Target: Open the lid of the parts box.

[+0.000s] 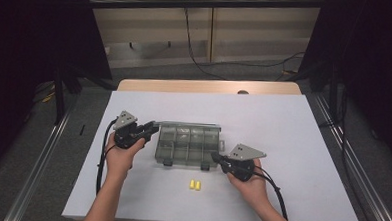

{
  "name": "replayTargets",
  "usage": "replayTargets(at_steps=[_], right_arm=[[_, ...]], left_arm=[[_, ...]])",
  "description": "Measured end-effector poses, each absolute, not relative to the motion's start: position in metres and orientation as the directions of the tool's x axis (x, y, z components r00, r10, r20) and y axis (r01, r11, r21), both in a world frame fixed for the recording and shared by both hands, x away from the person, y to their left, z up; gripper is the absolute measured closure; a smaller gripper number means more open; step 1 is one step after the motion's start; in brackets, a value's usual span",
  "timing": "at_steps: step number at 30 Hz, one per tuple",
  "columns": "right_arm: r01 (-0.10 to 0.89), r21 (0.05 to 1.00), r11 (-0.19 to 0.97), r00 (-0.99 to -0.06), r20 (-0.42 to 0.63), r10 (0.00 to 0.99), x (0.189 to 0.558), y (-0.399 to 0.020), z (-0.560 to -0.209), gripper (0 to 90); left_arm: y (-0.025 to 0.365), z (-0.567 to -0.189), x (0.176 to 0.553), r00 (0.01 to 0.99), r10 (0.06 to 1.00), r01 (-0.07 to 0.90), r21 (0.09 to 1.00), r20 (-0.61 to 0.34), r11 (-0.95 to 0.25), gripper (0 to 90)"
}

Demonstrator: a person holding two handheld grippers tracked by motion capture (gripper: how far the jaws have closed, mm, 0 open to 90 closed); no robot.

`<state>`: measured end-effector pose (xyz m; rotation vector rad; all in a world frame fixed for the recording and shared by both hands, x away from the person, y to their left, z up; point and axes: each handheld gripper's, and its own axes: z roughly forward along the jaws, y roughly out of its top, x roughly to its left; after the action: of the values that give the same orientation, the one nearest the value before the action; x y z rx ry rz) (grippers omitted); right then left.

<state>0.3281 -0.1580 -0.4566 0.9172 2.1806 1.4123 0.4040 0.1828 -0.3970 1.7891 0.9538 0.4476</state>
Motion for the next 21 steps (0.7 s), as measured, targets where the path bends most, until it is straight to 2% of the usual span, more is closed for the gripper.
replayTargets(at_steps=[5,8,14,21], right_arm=[[0.313,0.905,0.287,-0.717,0.027,0.696,0.3285,-0.1585,-0.4562,90.0],[0.314,0.905,0.287,-0.717,0.028,0.696,0.3287,-0.1586,-0.456,90.0],[0.312,0.903,0.296,-0.723,0.024,0.691,0.3294,-0.1591,-0.4553,90.0],[0.311,0.902,0.301,-0.724,0.02,0.689,0.3294,-0.159,-0.4548,90.0]], left_arm=[[0.1816,-0.3949,0.4034,0.613,0.783,0.4,0.895,-0.102,-0.196,78.4],[0.181,-0.3919,0.4032,0.612,0.788,0.392,0.89,-0.063,-0.233,83.4],[0.1821,-0.3895,0.4047,0.609,0.791,0.401,0.886,-0.067,-0.233,88.2],[0.1811,-0.389,0.4078,0.598,0.797,0.411,0.886,-0.083,-0.216,88.0]])
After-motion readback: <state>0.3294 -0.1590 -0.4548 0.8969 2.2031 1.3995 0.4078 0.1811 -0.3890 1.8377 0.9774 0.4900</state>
